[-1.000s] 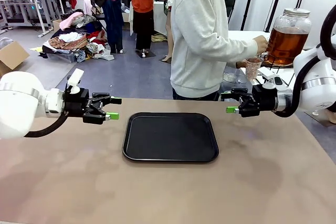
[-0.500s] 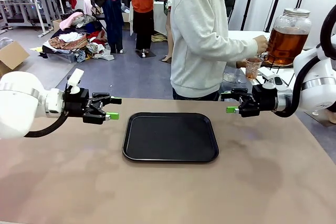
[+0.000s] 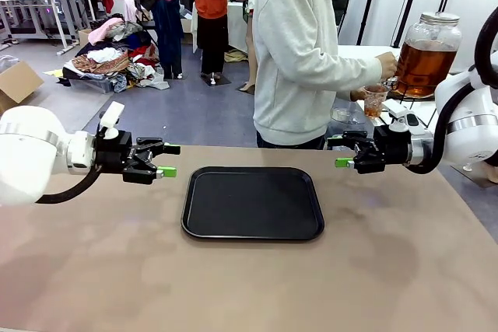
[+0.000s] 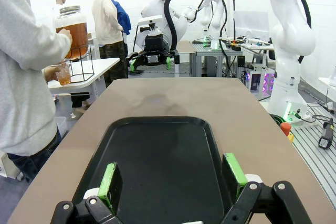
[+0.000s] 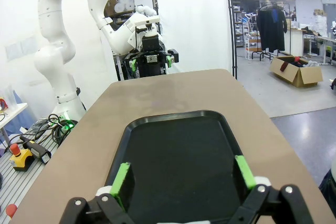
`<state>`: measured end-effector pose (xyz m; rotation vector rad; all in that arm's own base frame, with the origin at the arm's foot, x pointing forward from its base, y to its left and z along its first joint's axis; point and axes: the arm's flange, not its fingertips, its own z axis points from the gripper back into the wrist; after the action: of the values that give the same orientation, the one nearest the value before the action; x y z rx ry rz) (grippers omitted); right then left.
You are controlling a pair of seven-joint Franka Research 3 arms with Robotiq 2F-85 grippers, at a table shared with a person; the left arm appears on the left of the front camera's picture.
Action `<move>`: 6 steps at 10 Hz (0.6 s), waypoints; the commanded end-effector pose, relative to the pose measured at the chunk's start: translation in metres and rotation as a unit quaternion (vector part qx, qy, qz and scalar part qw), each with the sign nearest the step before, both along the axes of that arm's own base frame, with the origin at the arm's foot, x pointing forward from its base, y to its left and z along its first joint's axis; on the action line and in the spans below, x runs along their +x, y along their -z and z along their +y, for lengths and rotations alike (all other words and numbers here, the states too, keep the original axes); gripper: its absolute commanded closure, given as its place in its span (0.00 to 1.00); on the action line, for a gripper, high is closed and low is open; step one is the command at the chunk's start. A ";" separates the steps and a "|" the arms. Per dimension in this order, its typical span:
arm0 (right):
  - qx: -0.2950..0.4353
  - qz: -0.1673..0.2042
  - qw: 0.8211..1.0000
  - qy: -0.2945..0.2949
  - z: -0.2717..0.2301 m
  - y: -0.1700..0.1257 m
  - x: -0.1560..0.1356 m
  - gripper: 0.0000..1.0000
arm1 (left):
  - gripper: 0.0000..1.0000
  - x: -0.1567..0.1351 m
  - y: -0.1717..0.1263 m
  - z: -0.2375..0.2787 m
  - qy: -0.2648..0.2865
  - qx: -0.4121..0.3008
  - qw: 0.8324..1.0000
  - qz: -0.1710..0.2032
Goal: Pour the drink into the iced cup.
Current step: Open the gripper to release the iced cup you were holding.
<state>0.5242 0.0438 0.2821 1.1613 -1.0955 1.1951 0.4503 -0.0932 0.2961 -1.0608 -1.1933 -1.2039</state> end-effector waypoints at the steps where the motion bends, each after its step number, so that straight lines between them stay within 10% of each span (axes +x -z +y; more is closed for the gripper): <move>1: -0.002 0.000 1.000 0.002 0.000 -0.003 0.002 0.00 | 0.00 -0.001 -0.001 0.000 0.000 -0.001 1.000 -0.003; 6: -0.002 0.000 1.000 0.002 0.000 -0.003 0.002 0.00 | 0.00 -0.001 -0.001 0.000 0.000 -0.001 1.000 -0.003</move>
<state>0.5242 0.0438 0.2821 1.1613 -1.0955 1.1951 0.4503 -0.0932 0.2961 -1.0608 -1.1933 -1.2039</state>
